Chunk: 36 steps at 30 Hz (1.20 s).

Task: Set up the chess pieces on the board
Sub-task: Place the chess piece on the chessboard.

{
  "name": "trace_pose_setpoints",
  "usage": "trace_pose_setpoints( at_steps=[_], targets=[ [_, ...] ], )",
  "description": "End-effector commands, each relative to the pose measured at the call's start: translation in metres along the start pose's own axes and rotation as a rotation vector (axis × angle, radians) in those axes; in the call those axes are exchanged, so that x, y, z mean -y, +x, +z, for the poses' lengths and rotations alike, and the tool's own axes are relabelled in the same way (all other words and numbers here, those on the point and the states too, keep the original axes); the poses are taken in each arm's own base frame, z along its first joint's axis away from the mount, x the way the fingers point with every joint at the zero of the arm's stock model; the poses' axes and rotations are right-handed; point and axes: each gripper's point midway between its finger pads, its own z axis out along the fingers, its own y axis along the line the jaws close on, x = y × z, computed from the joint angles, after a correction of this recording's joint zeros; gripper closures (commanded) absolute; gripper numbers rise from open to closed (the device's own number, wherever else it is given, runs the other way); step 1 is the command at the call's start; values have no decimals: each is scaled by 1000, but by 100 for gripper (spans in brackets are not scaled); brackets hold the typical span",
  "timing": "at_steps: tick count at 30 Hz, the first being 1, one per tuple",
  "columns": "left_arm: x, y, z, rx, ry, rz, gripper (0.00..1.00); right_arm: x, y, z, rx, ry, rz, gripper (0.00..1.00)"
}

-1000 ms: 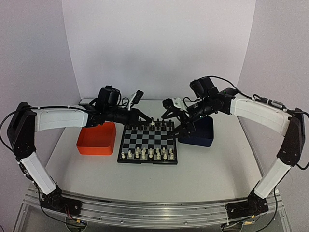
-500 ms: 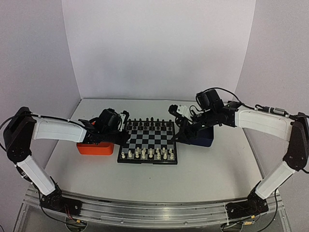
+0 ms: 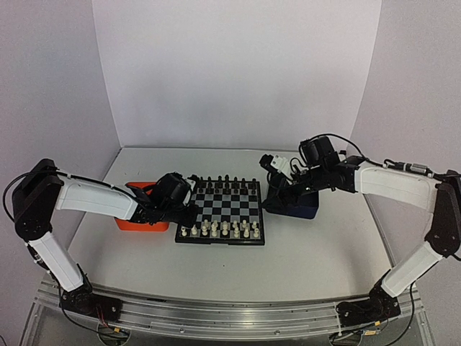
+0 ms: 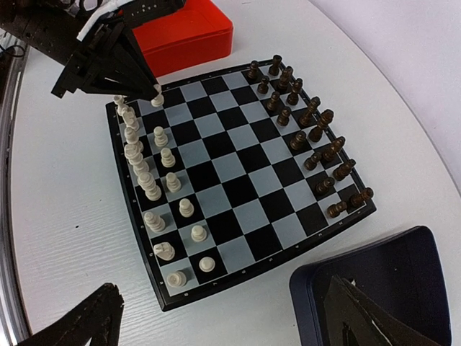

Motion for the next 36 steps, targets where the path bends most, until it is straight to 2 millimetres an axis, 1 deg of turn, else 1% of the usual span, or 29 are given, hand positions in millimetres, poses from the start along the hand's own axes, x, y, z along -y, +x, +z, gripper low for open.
trace_pose_setpoints(
  at_steps=[1, 6, 12, 18, 32, 36],
  targets=[
    [7, 6, 7, -11, -1, -8, 100, 11, -8, -8, 37, 46, 8, 4],
    [5, 16, 11, -41, -21, -14, 100, 15, -7, -8, 37, 51, 15, 4],
    [5, 18, 16, -45, -26, -25, 99, 18, -4, -7, 34, 56, 28, 4],
    [3, 21, 20, -63, -43, -22, 96, 20, -2, -7, 32, 60, 34, 3],
    [3, 20, 15, -69, -44, -20, 82, 25, 2, -5, 17, 82, 34, 2],
    [4, 20, 14, -71, -37, -20, 80, 26, 3, -4, 13, 85, 34, 2]
  ],
)
